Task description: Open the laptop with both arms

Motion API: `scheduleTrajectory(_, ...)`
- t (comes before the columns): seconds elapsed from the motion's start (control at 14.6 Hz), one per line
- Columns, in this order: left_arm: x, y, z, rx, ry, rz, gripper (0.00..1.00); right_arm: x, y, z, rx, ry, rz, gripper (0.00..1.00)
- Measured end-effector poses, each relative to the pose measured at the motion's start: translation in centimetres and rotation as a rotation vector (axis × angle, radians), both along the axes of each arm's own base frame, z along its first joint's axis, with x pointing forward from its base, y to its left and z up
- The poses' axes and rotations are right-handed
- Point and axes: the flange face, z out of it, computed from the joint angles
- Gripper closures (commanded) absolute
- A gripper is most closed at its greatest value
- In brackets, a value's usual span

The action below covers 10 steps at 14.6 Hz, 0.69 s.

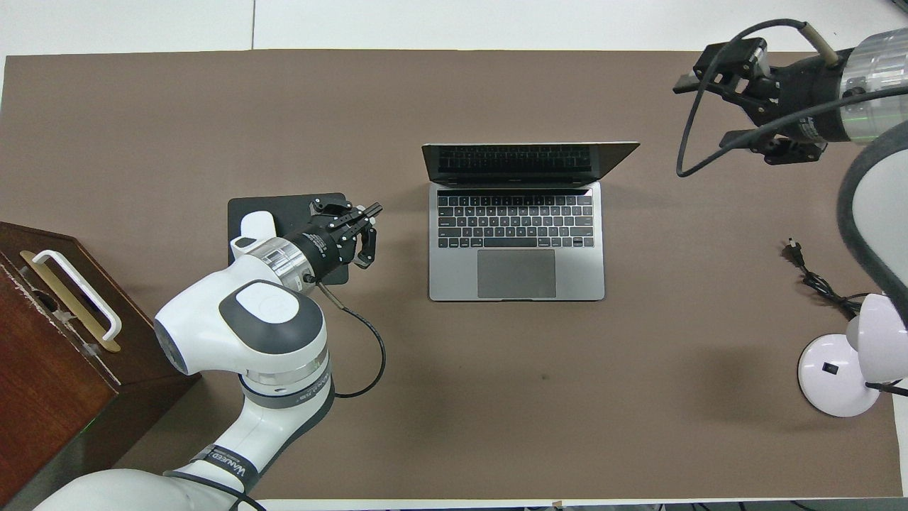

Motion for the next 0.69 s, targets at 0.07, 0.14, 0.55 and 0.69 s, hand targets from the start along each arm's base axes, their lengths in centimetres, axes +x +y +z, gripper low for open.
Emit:
scheduleTrajectory(0.07, 0.6, 0.9, 0.2, 0.01, -0.013, 0.006, 1.0, -0.4, -1.1, -0.1, -0.04, 0.014, 0.041, 0.0)
scheduleTrajectory(0.14, 1.2, 1.8, 0.6, 0.026, -0.03, 0.005, 1.0, -0.8, -1.9, -0.1, -0.075, 0.029, 0.078, 0.0)
scheduleTrajectory(0.55, 4.1, 4.1, 3.0, 0.195, -0.166, -0.124, 1.0, -3.7, -5.8, 0.9, -0.216, 0.114, 0.198, 0.0)
scheduleTrajectory(0.69, 4.3, 4.5, 2.9, 0.275, -0.227, -0.202, 1.0, -4.3, -6.6, 1.2, -0.248, 0.121, 0.23, 0.0)
